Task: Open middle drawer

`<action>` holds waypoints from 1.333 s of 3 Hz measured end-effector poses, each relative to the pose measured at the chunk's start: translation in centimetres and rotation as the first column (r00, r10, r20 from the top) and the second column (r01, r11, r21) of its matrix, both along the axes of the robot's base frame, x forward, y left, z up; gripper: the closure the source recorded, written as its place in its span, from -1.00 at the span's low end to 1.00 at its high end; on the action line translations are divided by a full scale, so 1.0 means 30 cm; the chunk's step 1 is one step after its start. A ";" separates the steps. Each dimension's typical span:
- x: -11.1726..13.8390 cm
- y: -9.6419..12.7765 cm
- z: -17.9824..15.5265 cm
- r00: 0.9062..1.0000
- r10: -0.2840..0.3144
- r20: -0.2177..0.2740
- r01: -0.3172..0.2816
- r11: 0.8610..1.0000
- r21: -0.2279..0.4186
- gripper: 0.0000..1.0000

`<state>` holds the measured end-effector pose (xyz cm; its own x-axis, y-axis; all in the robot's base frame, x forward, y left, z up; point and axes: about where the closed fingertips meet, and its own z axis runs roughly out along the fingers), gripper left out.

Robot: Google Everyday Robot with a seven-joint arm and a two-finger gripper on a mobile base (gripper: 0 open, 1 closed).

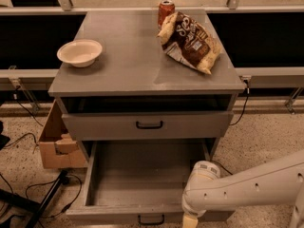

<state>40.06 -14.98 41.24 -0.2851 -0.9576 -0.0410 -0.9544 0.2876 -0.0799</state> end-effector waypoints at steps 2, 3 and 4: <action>-0.304 -0.040 -0.029 0.999 -0.023 -0.049 0.027 0.996 0.082 -0.18; -0.303 -0.040 -0.024 0.999 -0.023 -0.049 0.027 0.996 0.082 0.31; -0.303 -0.040 -0.019 0.999 -0.023 -0.049 0.027 0.996 0.082 0.77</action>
Offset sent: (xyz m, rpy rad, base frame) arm -0.2221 -0.0280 -0.0171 0.1254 0.1640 -0.0688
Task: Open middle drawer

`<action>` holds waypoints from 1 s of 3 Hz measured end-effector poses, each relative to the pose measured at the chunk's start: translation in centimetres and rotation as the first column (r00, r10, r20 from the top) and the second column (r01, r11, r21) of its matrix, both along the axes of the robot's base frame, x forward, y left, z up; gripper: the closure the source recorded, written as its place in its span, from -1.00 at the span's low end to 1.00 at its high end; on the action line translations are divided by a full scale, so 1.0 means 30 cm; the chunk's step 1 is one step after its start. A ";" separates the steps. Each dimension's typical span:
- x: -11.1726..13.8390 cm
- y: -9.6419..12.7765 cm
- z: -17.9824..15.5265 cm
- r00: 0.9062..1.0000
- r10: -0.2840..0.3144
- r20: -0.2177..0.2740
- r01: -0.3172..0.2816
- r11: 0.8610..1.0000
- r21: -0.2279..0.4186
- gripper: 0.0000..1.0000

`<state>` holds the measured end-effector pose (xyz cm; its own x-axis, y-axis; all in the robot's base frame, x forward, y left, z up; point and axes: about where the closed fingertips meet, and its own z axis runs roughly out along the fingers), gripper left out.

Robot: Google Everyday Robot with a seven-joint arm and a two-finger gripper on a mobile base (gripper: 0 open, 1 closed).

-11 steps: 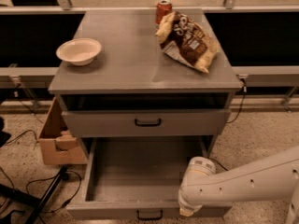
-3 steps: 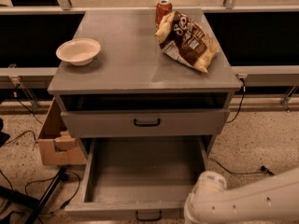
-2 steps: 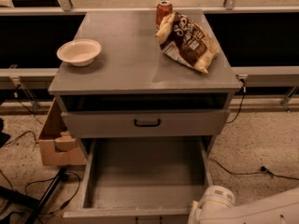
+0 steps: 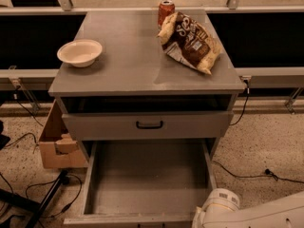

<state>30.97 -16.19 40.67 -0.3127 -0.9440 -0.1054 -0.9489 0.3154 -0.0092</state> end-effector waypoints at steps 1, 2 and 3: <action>0.000 0.000 0.002 1.000 0.000 0.000 0.000 1.000 0.000 1.00; 0.000 0.000 0.003 1.000 0.000 0.000 0.000 1.000 0.000 1.00; 0.000 0.000 0.004 1.000 0.000 0.000 0.000 1.000 0.000 1.00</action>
Offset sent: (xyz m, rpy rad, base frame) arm -0.1861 -0.0089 0.0072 -0.2273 0.2750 -0.0229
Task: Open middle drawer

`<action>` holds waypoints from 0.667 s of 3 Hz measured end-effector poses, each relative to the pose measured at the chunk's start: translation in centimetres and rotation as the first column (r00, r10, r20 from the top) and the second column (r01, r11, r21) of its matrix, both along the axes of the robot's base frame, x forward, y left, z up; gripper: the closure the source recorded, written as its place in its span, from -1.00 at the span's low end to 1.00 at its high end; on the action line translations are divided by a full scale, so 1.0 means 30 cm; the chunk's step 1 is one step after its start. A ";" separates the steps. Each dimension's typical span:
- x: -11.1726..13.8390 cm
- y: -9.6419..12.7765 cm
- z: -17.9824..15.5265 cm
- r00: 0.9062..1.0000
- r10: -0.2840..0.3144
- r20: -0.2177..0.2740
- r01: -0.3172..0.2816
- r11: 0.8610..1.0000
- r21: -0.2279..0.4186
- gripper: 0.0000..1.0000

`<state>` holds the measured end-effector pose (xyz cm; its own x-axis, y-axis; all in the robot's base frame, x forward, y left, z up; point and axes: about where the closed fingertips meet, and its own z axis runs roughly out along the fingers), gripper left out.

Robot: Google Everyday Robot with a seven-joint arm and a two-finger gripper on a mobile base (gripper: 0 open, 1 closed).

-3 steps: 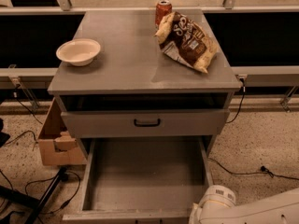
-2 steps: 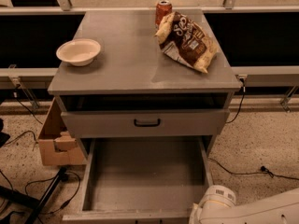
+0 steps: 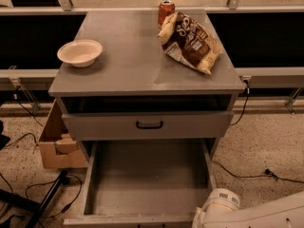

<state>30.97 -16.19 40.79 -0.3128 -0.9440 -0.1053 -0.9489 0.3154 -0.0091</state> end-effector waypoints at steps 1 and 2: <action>0.000 0.000 0.001 1.000 0.000 0.000 0.000 1.000 0.000 0.64; 0.000 0.000 0.002 1.000 0.000 0.000 0.000 1.000 0.000 0.18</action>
Offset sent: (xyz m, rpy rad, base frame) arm 0.0000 0.0000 0.0004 0.0000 0.0000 0.0000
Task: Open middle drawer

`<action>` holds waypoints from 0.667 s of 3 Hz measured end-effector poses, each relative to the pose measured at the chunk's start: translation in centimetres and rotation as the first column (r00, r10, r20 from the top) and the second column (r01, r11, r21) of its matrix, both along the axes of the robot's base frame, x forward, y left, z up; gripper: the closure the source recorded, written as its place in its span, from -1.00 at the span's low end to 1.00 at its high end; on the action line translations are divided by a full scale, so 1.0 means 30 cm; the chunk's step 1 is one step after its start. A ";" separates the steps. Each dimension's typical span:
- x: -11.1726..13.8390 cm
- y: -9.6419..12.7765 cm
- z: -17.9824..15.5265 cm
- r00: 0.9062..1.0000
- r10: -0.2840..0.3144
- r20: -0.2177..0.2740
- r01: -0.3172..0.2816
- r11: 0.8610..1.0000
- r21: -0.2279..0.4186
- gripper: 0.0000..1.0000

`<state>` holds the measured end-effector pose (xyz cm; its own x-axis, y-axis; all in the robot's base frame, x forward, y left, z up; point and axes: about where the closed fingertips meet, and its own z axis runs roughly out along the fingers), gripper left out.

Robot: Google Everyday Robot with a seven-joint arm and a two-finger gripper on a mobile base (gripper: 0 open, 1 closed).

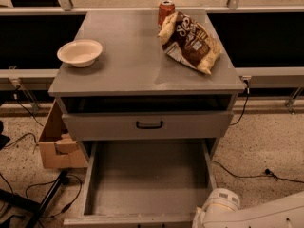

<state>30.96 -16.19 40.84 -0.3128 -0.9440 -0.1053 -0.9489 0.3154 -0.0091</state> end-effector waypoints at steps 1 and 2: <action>0.000 0.000 0.000 1.000 0.000 0.000 0.000 1.000 0.000 -0.28; 0.000 0.000 0.001 1.000 0.000 0.000 0.000 1.000 0.000 -0.75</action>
Offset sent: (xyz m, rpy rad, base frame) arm 0.0000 0.0000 0.0001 0.0000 0.0000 0.0000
